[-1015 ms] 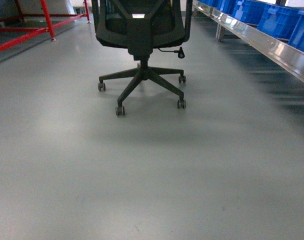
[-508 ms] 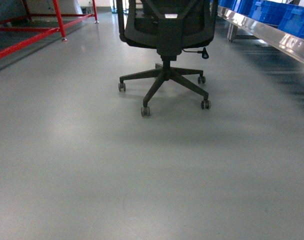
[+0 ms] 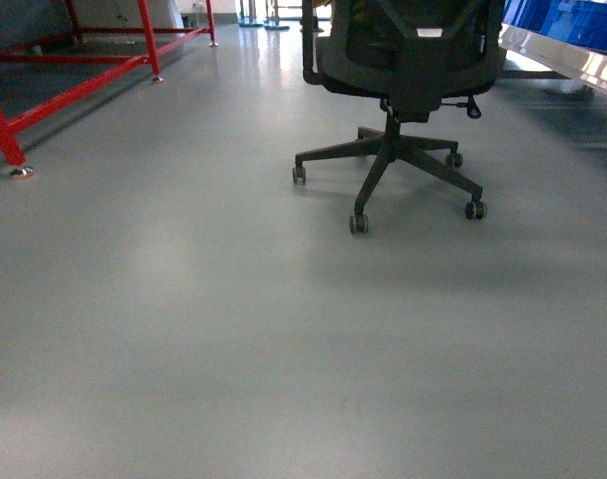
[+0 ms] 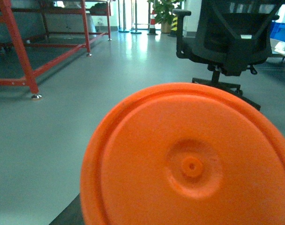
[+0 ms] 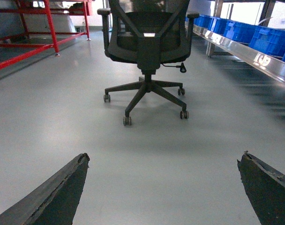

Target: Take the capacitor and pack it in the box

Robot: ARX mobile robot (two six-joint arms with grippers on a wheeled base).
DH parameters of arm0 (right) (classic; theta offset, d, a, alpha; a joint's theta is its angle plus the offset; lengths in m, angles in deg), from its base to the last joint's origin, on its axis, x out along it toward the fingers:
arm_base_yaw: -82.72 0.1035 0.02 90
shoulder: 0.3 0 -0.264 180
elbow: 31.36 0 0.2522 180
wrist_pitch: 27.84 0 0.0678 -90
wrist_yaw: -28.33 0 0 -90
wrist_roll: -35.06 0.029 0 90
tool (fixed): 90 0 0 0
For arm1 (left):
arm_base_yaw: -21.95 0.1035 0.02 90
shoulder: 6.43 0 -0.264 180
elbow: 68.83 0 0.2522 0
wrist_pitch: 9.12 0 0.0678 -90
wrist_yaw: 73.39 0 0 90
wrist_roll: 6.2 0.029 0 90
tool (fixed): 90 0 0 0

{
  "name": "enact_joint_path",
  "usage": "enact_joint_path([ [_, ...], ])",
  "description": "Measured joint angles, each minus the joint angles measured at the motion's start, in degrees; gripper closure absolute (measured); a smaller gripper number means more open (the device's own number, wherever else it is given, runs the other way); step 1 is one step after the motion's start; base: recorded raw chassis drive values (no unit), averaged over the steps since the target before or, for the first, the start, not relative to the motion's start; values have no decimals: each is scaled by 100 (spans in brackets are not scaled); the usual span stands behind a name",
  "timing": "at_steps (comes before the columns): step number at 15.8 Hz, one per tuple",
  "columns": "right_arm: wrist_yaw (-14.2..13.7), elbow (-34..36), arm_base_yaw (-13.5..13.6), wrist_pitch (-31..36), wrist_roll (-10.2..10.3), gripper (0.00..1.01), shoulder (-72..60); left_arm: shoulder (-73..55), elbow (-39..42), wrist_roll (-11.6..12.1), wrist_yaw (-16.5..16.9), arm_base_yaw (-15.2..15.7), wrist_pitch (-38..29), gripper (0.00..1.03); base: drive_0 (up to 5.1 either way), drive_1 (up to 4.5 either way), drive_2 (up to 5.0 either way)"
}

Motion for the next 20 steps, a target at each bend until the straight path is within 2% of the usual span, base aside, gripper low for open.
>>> enact_joint_path([
  [20,2,0,0,26,0,3,0,0,0,-2,-7,0,-7,59,-500,243,243],
])
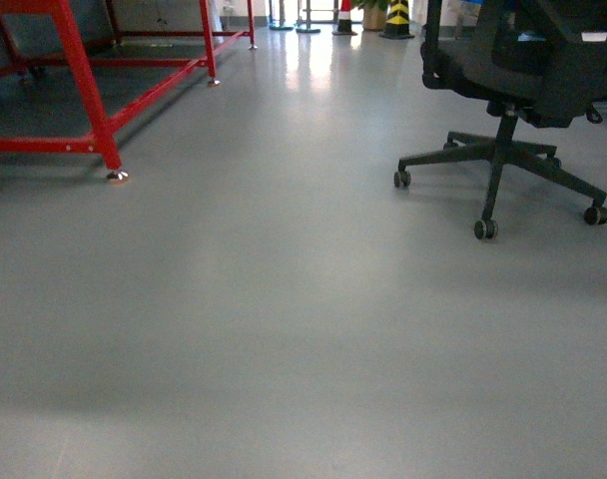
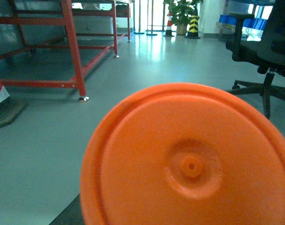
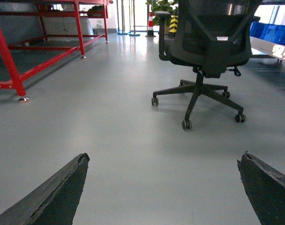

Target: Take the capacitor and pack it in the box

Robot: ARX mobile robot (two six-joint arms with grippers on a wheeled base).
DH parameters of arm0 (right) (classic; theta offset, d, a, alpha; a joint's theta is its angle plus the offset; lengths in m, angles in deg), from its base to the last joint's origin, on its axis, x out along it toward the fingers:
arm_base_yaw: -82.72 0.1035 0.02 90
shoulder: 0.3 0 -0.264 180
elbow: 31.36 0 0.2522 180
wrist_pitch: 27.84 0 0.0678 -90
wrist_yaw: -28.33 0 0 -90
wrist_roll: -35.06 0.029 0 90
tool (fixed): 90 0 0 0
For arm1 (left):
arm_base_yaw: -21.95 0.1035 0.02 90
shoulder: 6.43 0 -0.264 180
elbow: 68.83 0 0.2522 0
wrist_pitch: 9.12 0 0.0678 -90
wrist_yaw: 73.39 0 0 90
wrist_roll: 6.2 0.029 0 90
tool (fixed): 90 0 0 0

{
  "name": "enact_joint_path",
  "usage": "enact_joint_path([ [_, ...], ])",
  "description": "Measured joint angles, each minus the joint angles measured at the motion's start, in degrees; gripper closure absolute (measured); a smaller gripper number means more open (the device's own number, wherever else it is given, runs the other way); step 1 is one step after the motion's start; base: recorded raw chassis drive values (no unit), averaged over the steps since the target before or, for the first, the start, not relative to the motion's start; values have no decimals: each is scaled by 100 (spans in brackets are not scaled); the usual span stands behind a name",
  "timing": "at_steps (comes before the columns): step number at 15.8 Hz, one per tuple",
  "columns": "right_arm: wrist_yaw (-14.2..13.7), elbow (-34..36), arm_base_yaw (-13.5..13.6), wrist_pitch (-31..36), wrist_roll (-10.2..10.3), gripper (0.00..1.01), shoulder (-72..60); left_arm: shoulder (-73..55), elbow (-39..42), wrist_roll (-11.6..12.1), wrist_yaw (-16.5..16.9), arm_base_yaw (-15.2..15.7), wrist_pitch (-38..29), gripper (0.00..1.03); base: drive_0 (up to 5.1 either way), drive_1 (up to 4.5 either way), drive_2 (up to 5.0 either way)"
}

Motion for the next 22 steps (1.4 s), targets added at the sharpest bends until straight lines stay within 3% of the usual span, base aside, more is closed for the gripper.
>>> enact_joint_path([
  [22,0,0,0,-24,-2,3,0,0,0,0,4,0,2,59,-501,240,240],
])
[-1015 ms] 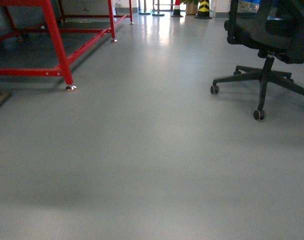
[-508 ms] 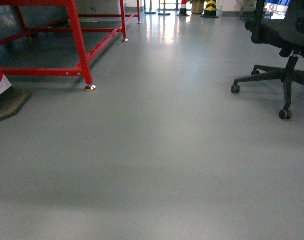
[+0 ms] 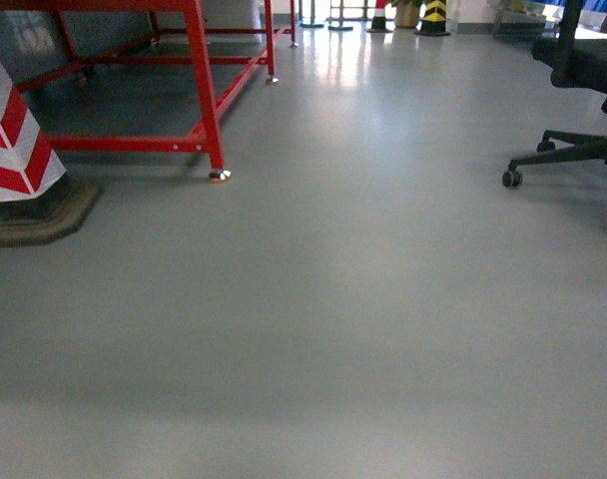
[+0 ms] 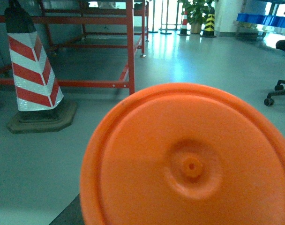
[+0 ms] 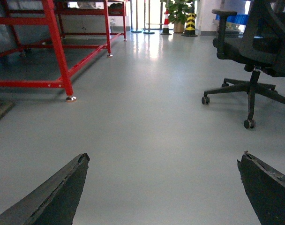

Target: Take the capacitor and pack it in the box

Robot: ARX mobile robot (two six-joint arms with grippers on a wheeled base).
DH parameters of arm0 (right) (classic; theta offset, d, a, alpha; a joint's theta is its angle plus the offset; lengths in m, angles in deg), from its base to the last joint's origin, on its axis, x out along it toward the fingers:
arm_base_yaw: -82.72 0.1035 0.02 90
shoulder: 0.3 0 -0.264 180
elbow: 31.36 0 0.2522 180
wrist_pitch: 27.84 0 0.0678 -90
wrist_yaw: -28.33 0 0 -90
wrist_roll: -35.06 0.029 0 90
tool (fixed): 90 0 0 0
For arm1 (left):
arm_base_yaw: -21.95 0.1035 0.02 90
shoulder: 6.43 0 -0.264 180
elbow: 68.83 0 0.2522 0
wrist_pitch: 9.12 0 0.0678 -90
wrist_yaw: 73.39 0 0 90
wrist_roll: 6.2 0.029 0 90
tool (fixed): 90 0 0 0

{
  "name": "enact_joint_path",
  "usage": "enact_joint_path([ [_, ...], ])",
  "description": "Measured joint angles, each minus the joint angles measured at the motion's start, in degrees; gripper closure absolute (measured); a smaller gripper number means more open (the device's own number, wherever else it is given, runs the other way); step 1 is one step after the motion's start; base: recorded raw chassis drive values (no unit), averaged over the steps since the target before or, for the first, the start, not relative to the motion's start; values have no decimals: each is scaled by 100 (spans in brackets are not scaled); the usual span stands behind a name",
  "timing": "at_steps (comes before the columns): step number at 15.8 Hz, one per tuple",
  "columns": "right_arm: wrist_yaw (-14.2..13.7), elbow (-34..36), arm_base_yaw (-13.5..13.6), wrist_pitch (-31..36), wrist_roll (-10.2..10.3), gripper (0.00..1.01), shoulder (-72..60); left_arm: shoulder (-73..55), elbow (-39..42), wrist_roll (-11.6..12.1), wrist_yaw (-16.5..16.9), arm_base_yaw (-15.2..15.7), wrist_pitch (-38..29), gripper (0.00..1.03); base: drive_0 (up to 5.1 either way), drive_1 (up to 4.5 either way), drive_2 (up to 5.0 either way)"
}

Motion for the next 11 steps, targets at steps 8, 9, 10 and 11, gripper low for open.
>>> enact_joint_path([
  [8,0,0,0,11,0,3,0,0,0,0,4,0,2,59,-500,241,241],
  [9,-2,0,0,-15,2,3,0,0,0,0,2,0,-4,59,-507,234,234],
  [10,2,0,0,11,0,3,0,0,0,0,2,0,4,59,-507,234,234],
  [11,0,0,0,-4,0,3,0,0,0,0,2,0,4,59,-507,234,234],
])
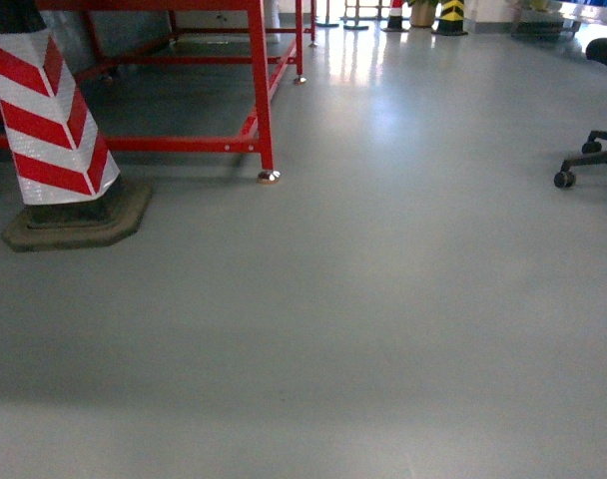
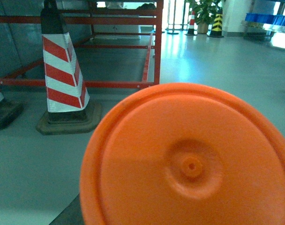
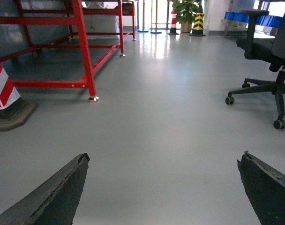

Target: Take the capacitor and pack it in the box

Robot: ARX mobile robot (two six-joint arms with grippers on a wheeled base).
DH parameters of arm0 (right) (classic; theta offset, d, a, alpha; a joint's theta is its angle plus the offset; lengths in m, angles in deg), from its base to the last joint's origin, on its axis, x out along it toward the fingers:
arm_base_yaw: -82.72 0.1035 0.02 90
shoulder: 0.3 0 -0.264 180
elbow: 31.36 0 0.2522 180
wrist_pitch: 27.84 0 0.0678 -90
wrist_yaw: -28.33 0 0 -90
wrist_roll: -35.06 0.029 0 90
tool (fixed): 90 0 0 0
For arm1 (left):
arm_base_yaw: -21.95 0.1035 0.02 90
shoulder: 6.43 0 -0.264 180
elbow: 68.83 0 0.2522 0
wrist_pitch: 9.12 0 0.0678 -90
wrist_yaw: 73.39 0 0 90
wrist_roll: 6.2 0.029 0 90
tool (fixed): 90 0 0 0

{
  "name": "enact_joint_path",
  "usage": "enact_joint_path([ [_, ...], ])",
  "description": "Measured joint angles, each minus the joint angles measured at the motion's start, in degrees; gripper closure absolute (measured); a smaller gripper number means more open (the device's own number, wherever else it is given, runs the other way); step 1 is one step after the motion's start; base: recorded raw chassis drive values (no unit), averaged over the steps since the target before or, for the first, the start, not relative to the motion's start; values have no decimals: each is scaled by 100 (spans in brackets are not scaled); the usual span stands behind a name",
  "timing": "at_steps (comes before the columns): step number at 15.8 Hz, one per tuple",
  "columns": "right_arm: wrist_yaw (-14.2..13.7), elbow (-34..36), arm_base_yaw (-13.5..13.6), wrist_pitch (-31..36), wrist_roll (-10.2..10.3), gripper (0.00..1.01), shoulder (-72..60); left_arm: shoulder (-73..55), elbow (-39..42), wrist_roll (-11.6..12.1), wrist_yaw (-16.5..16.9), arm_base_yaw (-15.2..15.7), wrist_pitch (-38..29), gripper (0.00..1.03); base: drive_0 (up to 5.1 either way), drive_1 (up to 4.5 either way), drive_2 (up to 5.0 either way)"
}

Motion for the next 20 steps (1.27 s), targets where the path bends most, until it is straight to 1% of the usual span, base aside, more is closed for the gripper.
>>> enact_joint_path([
  [20,0,0,0,22,2,3,0,0,0,0,-2,0,0,59,-507,234,234],
])
